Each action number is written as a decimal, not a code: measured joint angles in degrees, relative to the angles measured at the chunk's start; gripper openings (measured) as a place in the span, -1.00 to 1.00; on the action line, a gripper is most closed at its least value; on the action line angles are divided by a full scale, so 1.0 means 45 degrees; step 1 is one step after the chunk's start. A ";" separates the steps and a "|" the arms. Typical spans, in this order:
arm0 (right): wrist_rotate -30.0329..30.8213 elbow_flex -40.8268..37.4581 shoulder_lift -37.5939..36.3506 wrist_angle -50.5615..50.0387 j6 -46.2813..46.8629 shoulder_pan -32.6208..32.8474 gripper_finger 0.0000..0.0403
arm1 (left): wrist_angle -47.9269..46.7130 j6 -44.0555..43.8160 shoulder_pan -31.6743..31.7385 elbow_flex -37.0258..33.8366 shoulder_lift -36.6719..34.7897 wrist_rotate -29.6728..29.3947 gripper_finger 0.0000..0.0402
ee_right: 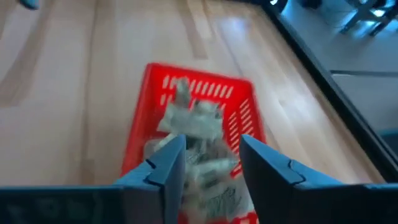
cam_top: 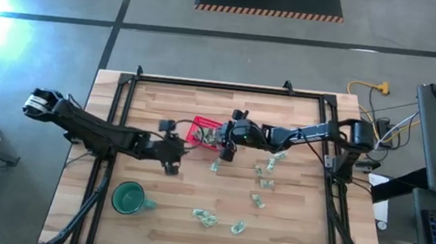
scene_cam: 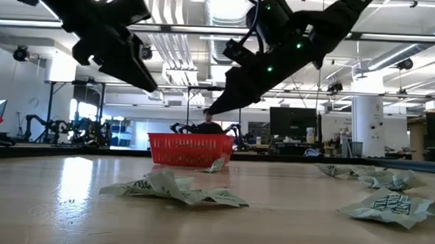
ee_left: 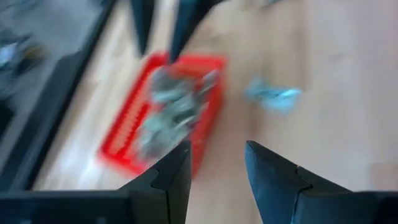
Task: Pick and place items into bin
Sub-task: Put the stevia packet into the red bin
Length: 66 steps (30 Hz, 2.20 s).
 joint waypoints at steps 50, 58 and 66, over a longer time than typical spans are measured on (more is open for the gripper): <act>0.0950 -0.4402 -0.7746 -0.6157 0.4020 0.0121 -0.57 | 0.7262 0.2041 0.1319 0.1427 0.7773 0.3746 -0.34; 0.0945 -0.4402 -0.7712 -0.6085 0.4059 0.0121 -0.56 | 0.7174 0.1671 0.1521 0.1236 0.7763 0.4605 -0.34; 0.0911 -0.4402 -0.7712 -0.5900 0.4059 0.0121 -0.62 | 0.7118 0.1663 0.1549 0.1227 0.7762 0.4887 -0.34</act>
